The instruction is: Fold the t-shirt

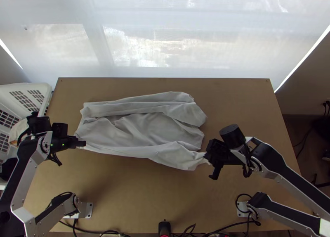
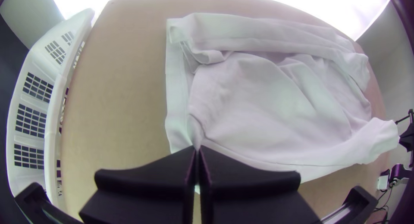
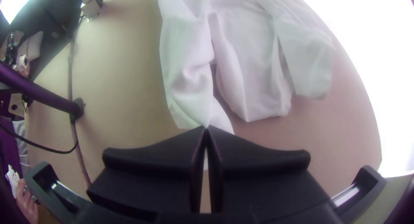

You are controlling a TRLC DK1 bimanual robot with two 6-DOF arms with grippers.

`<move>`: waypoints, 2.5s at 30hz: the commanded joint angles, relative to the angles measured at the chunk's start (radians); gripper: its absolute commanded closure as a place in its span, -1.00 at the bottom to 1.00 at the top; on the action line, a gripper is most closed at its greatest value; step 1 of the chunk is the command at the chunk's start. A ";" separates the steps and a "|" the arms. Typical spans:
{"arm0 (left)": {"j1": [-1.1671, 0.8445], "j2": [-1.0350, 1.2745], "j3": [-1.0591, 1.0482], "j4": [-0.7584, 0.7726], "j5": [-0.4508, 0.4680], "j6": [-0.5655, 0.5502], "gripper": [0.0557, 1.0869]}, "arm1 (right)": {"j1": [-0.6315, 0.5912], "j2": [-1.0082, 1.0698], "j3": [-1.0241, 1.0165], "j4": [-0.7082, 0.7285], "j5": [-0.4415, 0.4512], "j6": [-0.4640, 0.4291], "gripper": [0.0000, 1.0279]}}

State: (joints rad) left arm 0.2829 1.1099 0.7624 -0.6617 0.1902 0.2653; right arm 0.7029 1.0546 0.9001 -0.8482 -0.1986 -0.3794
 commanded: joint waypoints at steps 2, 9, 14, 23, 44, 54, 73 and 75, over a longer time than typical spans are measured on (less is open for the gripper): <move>0.001 -0.087 -0.025 -0.049 0.000 0.005 0.93 | -0.019 -0.100 0.040 -0.115 -0.007 -0.003 0.95; -0.001 -0.150 -0.029 -0.115 0.000 0.014 0.93 | 0.010 -0.192 0.042 -0.221 -0.005 -0.004 0.95; 0.001 -0.208 -0.037 -0.213 0.006 0.064 0.93 | 0.014 -0.229 0.054 -0.270 -0.007 -0.003 0.95; 0.001 -0.335 -0.075 -0.328 0.028 0.167 0.93 | 0.023 -0.263 0.080 -0.342 -0.009 0.000 0.95; 0.047 -0.420 -0.061 -0.400 0.048 0.233 0.93 | 0.107 -0.212 0.266 -0.473 -0.056 0.019 0.95; 0.059 -0.331 -0.038 -0.326 0.075 0.158 0.93 | 0.213 -0.186 0.326 -0.535 -0.082 0.057 0.95; 0.007 -0.044 0.063 -0.105 0.069 0.038 0.93 | 0.106 0.013 0.338 -0.246 -0.079 -0.039 0.95; 0.009 -0.032 0.058 -0.092 0.064 0.041 0.93 | 0.063 0.028 0.344 -0.193 -0.079 -0.042 0.95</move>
State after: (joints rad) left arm 0.2970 1.0096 0.8013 -0.8032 0.2626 0.3187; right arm 0.8597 1.0199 1.2476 -1.1877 -0.2790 -0.3946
